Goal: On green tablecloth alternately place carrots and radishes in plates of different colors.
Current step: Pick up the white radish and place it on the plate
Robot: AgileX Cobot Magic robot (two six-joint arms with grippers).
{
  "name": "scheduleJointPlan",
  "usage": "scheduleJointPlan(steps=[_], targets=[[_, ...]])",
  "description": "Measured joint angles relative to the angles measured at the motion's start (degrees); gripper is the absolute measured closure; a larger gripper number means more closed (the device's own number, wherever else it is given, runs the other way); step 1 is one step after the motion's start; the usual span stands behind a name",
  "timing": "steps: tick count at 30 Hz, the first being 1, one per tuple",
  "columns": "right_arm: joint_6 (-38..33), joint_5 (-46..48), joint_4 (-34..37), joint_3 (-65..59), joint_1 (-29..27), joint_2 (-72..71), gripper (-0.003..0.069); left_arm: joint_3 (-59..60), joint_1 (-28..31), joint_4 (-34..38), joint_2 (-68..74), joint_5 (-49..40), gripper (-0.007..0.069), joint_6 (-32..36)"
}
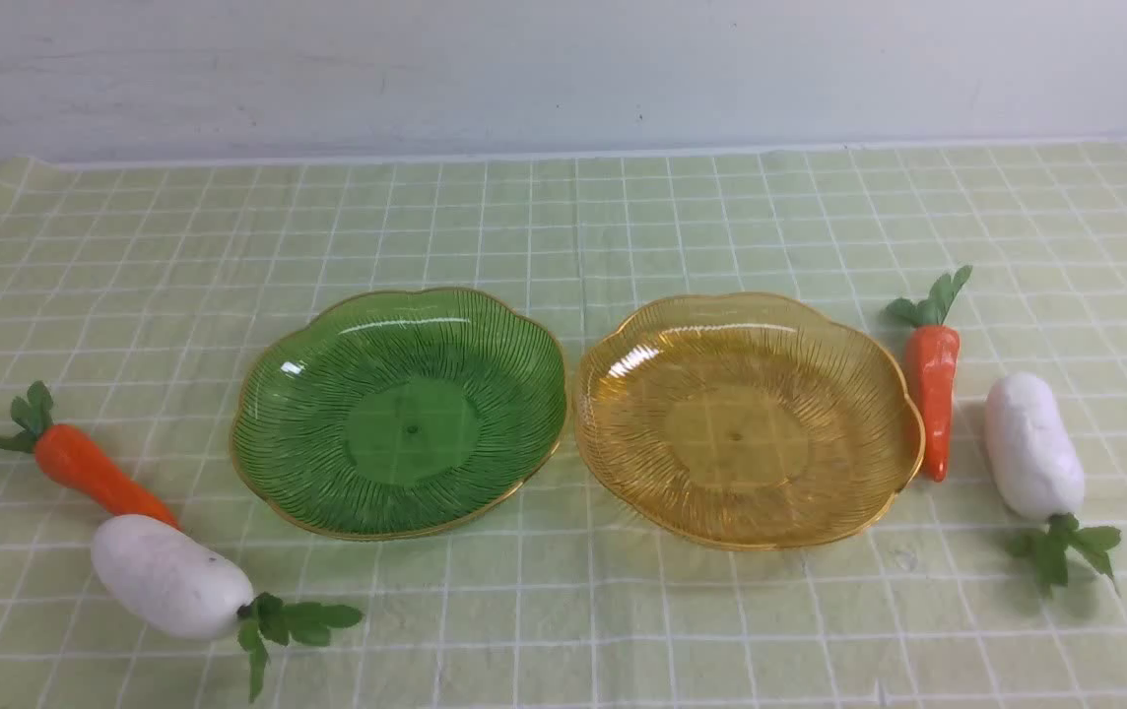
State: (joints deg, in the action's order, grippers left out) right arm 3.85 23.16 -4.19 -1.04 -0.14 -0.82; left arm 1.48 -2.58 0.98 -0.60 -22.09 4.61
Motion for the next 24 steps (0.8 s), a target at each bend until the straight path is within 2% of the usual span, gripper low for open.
scheduleJointPlan(steps=[18,21,22,24], targets=[[0.0,0.0,0.0,0.0,0.0,0.0,0.0673,0.0,0.0,0.2,0.0,0.1,0.0632,-0.2],[0.0,0.0,0.0,0.0,0.0,0.0,0.0673,0.2,0.0,5.1,0.0,1.8,0.0632,-2.8],[0.0,0.0,0.0,0.0,0.0,0.0,0.0673,0.2,0.0,10.6,0.0,4.3,0.0632,-5.5],[0.0,0.0,0.0,0.0,0.0,0.0,0.0673,0.2,0.0,14.1,0.0,5.9,0.0632,-7.0]])
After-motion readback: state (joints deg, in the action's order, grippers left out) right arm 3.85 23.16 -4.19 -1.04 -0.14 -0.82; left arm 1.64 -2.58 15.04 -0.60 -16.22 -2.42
